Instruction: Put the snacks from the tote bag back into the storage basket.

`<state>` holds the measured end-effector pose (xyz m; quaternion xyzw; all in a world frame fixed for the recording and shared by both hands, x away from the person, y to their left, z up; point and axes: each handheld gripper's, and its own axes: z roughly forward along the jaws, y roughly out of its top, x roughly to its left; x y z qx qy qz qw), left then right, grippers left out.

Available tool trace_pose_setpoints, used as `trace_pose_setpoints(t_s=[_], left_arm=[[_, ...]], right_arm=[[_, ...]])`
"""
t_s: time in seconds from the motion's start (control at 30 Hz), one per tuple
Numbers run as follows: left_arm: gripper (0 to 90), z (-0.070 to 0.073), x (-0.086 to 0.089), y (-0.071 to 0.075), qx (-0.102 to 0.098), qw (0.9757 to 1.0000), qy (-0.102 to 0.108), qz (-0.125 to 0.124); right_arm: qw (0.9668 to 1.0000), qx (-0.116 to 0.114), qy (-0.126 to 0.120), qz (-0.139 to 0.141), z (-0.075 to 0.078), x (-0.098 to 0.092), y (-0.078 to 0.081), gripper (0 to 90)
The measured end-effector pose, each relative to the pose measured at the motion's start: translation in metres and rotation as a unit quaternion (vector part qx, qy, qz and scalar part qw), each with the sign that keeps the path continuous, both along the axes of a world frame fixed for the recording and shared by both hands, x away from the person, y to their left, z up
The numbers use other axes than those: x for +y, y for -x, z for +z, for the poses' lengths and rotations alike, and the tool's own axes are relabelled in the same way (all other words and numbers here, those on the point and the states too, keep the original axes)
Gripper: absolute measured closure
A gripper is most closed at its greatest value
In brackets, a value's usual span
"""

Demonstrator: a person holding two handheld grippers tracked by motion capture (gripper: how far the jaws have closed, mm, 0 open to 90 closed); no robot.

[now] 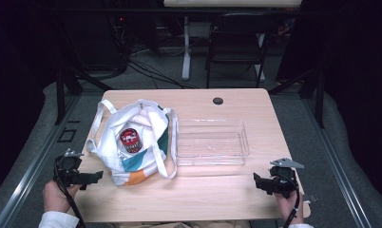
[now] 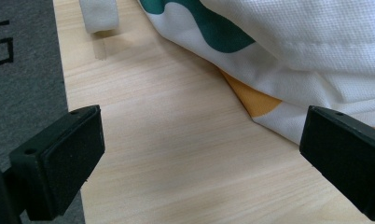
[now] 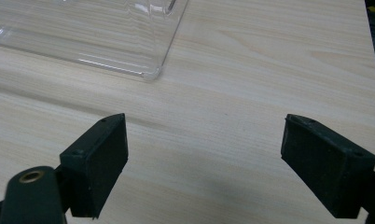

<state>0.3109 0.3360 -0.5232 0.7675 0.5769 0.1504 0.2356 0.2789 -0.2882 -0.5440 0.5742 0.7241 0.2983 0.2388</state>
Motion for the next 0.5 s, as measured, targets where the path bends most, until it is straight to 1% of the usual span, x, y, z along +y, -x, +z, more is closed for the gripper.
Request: trace_pose_setpoints(t_s=[0.1,0.23,0.5], left_arm=[[0.1,0.0,0.001,0.0,-0.004,0.9999,0.013,0.003],[0.1,0.003,0.004,0.002,-0.005,0.9997,0.02,0.011],[0.1,0.01,0.006,0.004,-0.008,0.9995,0.019,0.022]], right_arm=[[1.0,0.0,0.001,0.001,0.0,0.0,0.0,14.1],[1.0,0.001,0.002,0.004,0.0,0.001,0.0,14.1],[1.0,0.001,0.004,0.004,0.0,0.001,0.0,14.1]])
